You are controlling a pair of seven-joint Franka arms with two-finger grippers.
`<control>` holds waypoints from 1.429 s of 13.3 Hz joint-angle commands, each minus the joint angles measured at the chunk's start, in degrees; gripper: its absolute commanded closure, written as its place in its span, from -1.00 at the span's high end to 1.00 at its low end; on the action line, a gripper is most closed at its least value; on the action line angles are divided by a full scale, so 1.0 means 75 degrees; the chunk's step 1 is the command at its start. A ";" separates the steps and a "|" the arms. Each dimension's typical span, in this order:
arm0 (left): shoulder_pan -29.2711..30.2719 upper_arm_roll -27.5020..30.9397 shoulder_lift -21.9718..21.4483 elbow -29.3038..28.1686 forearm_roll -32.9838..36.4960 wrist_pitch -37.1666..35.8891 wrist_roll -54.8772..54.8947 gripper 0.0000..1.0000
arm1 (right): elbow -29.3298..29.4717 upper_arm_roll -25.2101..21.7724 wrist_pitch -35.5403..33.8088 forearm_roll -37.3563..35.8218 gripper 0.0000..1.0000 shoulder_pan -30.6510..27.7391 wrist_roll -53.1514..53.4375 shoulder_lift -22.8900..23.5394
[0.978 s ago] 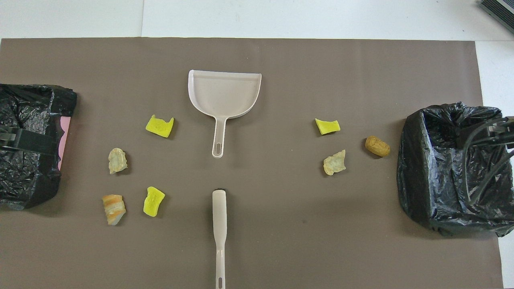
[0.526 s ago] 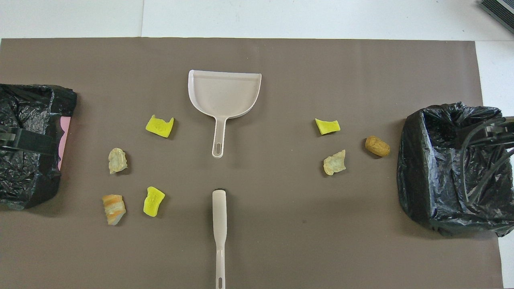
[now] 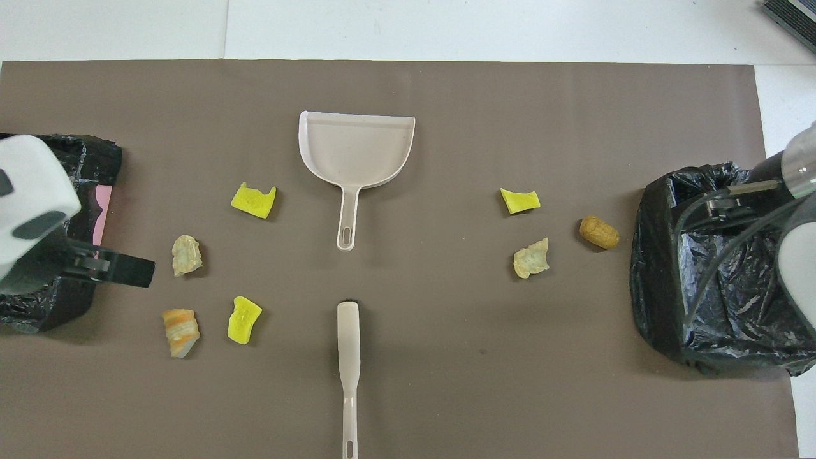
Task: Sweep and dump trash in bin
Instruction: 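Grasp the dustpan handle with the right gripper while the left gripper grasps the brush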
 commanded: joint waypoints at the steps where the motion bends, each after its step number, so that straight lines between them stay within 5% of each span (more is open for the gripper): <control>1: -0.0026 -0.0264 -0.1379 -0.1843 -0.0502 0.0591 -0.0385 1.00 | 0.0497 0.0442 0.0283 0.0068 1.00 -0.0039 0.0262 0.0805; 9: -0.0038 -0.2560 -0.2096 -0.4235 -0.1782 0.2042 -0.2144 1.00 | 0.1167 0.0644 0.1242 0.0080 1.00 0.1307 0.2357 0.2248; 19: -0.0261 -0.4917 -0.2003 -0.6508 -0.3106 0.4397 -0.3187 1.00 | 0.1201 0.0655 0.3410 0.0243 1.00 0.2842 0.5663 0.3467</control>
